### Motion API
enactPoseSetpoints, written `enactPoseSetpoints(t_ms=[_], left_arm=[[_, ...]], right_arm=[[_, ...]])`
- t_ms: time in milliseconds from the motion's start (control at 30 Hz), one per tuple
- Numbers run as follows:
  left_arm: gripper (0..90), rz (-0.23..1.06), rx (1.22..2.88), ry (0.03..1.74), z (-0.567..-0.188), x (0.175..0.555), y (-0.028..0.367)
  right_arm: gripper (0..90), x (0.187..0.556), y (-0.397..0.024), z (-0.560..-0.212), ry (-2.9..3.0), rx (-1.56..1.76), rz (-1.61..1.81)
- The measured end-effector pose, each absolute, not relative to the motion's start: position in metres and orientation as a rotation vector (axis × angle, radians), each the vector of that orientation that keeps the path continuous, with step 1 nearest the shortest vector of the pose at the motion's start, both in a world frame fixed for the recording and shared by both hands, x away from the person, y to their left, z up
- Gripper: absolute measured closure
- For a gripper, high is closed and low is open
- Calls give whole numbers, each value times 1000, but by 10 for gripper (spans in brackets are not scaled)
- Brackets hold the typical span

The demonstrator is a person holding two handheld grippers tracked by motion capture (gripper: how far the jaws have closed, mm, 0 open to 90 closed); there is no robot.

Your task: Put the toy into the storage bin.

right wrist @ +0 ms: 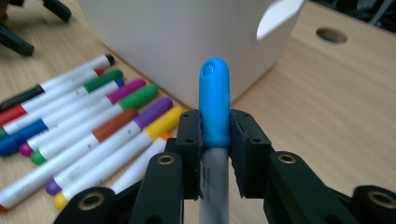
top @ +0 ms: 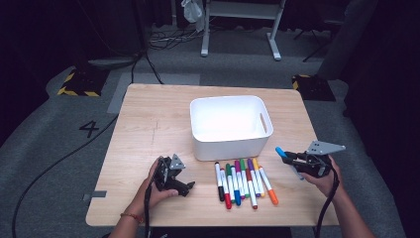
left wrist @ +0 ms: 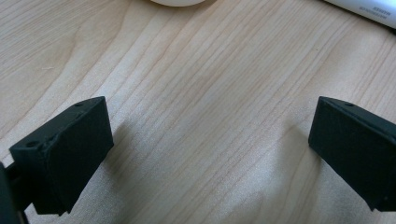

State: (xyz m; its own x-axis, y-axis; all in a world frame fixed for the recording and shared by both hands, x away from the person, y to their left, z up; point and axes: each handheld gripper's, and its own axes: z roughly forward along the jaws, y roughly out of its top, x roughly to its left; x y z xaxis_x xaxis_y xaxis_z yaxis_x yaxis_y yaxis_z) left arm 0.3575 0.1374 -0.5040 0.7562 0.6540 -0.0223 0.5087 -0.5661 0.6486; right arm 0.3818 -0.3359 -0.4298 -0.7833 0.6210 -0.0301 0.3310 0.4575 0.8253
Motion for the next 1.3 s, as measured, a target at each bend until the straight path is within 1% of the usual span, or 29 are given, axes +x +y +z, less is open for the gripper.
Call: enactPoseSetpoints(t_ms=[67, 100, 267, 300, 333, 400, 433, 467, 533, 633, 967, 1300], left_arm=[[0, 290, 2299, 867, -504, 357, 137], [0, 291, 2299, 868, -504, 357, 137], [0, 290, 2298, 869, -504, 357, 137], [0, 290, 2298, 869, -504, 357, 137], [0, 292, 2298, 870, -504, 357, 137], [0, 292, 2298, 871, -504, 357, 137], [0, 293, 2298, 871, -504, 357, 137], [0, 293, 2298, 871, -504, 357, 137], [0, 293, 2298, 871, -504, 357, 137], [0, 293, 2298, 871, -504, 357, 137], [0, 293, 2298, 871, -504, 357, 137], [0, 292, 2298, 871, -504, 357, 137]], right_arm=[[750, 383, -335, -424, 2374, 797, 1258], [749, 385, -334, -413, 2360, 768, 1275], [749, 391, -327, -381, 2332, 675, 1300], [749, 391, -327, -381, 2332, 675, 1300], [749, 394, -324, -367, 2319, 642, 1303], [749, 395, -322, -361, 2313, 625, 1299], [749, 398, -319, -349, 2292, 603, 1304], [749, 398, -319, -349, 2292, 603, 1304], [749, 404, -314, -335, 2279, 567, 1308], [749, 410, -308, -323, 2274, 540, 1318], [749, 426, -286, -307, 2285, 497, 1341], [749, 444, -248, -301, 2343, 421, 1310]])
